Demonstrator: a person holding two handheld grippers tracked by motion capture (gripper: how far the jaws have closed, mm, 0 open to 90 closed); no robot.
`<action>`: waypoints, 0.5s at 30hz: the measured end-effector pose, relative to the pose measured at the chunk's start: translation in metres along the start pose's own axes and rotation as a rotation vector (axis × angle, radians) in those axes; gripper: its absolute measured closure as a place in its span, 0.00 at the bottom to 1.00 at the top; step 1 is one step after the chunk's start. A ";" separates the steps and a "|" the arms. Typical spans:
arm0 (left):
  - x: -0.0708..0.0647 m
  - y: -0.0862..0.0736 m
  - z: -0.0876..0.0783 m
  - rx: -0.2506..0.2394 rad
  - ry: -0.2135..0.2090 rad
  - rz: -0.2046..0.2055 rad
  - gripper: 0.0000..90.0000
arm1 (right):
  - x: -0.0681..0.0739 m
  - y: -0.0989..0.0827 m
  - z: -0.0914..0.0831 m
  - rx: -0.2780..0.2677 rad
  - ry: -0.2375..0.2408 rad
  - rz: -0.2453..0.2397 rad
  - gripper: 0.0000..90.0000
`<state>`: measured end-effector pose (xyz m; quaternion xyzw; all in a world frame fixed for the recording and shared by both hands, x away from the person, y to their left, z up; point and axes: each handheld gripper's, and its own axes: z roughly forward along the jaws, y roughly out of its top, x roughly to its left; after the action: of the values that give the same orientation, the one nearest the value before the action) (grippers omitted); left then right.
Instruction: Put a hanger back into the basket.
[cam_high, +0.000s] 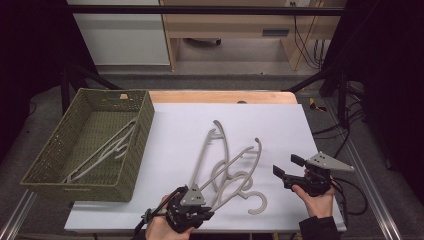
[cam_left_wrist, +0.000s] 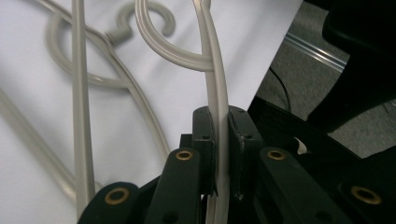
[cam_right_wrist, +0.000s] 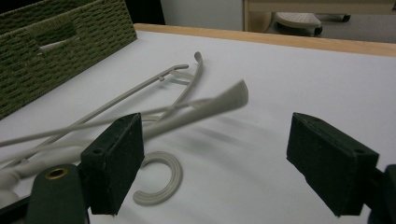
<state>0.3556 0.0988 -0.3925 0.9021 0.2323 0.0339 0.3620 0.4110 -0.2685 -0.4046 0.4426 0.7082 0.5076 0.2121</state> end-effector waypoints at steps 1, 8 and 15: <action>0.001 0.000 -0.004 -0.029 0.007 -0.007 0.91 | 0.000 0.000 0.000 0.000 0.002 0.005 0.21; 0.020 0.005 -0.038 -0.081 0.024 0.014 0.91 | -0.001 0.000 -0.001 -0.011 -0.002 0.006 0.20; 0.045 0.012 -0.078 -0.119 0.059 0.003 0.91 | 0.000 0.000 0.000 -0.012 0.004 -0.002 0.19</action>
<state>0.3826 0.1609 -0.3319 0.8780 0.2390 0.0748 0.4080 0.4109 -0.2684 -0.4049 0.4395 0.7060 0.5124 0.2140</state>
